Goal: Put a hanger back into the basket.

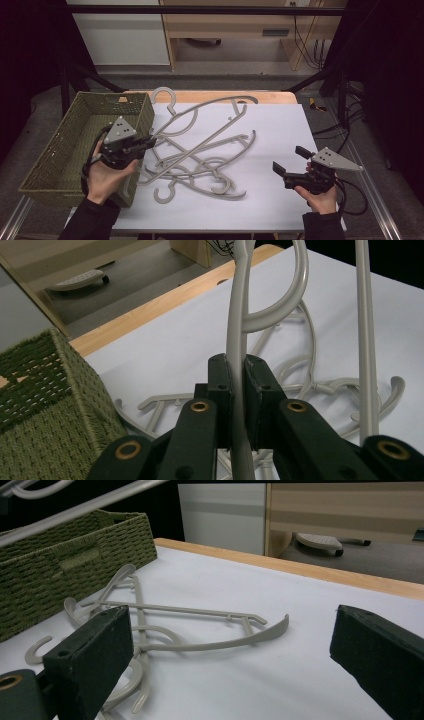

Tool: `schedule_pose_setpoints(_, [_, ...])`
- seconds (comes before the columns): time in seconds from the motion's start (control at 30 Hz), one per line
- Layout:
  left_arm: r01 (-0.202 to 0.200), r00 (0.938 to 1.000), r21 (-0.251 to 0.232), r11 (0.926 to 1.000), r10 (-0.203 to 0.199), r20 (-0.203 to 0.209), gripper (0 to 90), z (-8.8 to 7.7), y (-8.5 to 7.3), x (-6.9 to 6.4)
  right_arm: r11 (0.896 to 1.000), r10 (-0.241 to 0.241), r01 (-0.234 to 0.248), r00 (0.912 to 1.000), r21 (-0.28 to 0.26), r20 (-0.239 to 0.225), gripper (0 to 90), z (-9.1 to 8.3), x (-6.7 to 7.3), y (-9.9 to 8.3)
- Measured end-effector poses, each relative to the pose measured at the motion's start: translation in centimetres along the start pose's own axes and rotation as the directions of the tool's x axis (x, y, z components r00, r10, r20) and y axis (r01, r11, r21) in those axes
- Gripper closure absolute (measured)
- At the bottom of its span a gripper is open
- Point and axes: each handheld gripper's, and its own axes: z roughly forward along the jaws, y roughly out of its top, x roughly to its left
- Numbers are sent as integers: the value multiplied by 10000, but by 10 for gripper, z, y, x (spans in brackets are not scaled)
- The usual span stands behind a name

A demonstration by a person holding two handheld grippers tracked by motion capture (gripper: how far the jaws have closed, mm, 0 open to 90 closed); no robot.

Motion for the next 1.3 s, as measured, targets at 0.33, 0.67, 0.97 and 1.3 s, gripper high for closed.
schedule_pose_setpoints(0.33, [90, 9973, -148, 9999, -100, -722, 827, -25, 16, 41, 10000, 10, -10, 10000, 68, -32, 39, 2, 1, -1])
schedule_pose_setpoints(0.67, [720, 9917, -86, 9974, -725, -1064, 826, -38, 9, 83, 10000, -35, 35, 10000, 84, -27, 39, 4, 2, -1])
schedule_pose_setpoints(0.97, [1200, 9757, 152, 9927, -1151, -1863, 826, -45, -10, 123, 9998, -47, 48, 10000, 167, -54, 38, 6, 3, -1])
schedule_pose_setpoints(1.3, [1594, 9602, 350, 9866, -1466, -2379, 825, -51, -41, 160, 9997, -36, 37, 10000, 229, -52, 38, 9, 3, -2])
